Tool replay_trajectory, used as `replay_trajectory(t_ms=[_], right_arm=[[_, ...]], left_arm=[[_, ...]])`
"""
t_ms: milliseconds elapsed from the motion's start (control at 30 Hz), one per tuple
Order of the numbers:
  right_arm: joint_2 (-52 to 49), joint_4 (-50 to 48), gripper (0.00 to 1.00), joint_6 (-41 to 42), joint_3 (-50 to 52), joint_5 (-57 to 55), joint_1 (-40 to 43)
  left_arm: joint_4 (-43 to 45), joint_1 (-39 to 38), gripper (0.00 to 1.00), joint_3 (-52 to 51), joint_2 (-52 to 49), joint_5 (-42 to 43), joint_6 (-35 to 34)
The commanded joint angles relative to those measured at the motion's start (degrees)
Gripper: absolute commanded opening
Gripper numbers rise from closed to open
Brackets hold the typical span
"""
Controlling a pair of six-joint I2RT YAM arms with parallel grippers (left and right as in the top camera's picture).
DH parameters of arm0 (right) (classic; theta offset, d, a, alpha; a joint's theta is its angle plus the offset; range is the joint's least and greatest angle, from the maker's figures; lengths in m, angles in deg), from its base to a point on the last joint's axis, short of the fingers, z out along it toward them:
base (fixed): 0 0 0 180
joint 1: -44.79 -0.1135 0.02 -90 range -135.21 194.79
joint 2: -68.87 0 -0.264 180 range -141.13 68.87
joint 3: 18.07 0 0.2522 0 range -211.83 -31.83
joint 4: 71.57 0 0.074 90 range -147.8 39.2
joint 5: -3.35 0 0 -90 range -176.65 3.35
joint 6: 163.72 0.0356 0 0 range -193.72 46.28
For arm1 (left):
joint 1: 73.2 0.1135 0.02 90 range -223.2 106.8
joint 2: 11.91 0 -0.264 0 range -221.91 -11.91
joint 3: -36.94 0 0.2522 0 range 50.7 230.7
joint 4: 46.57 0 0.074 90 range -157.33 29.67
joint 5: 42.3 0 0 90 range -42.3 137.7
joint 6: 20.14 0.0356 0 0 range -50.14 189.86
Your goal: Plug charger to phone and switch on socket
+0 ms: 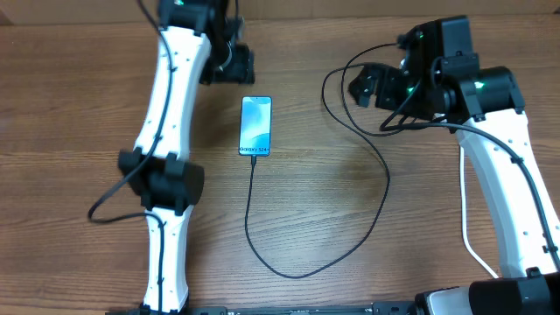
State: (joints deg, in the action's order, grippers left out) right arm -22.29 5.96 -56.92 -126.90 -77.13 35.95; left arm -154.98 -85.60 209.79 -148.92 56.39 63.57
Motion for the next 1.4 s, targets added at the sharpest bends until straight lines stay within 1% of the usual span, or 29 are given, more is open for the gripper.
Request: replay_trajectory(t_ms=[0, 100, 200, 400, 533, 633, 733, 833, 900, 1133, 1367], right_arm=[[0.4, -1.3, 1.00, 2.5, 0.2, -13.9, 3.1], [0.4, -3.0, 1.00, 4.8, 0.2, -21.1, 6.4], [0.1, -5.1, 1.00, 5.6, 0.2, -25.2, 10.8], [-5.2, -8.1, 1.00, -3.7, 0.1, -17.0, 19.3], [-11.7, -5.6, 1.00, -5.2, -4.5, -10.4, 23.1], [-17.2, -1.9, 1.00, -7.4, -10.7, -7.8, 24.5], [-24.0, 4.7, 1.00, -9.7, -19.8, -7.9, 25.3], [-31.5, 11.3, 1.00, -10.0, -29.4, -8.0, 26.1], [-35.5, 12.6, 1.00, -9.4, -33.4, -8.2, 26.8], [-39.4, 4.8, 1.00, -8.3, -33.6, -8.6, 28.7], [-43.5, 2.7, 1.00, -5.6, -33.6, -8.7, 28.7]], left_arm=[[-1.4, 0.1, 1.00, 6.3, 8.1, -0.2, -0.6], [-2.1, 0.1, 1.00, 7.2, 12.7, -0.3, -0.6], [-2.1, 0.1, 1.00, 7.2, 16.6, -0.3, -0.6], [-2.1, 0.1, 1.00, 7.2, 20.2, -0.3, -0.5], [-2.1, 0.1, 1.00, 6.8, 20.1, -0.3, -0.6], [-2.1, 0.1, 1.00, 6.8, 20.1, -0.3, -0.6], [-2.1, 0.1, 1.00, 6.8, 20.1, -0.3, -0.6], [-2.1, 0.1, 1.00, 6.8, 20.1, -0.3, -0.6], [-2.1, 0.1, 0.99, 6.8, 20.1, -0.3, -0.6], [-2.1, 0.1, 1.00, 6.8, 20.1, -0.3, -0.6], [-2.1, 0.1, 1.00, 6.8, 20.1, -0.3, -0.6]])
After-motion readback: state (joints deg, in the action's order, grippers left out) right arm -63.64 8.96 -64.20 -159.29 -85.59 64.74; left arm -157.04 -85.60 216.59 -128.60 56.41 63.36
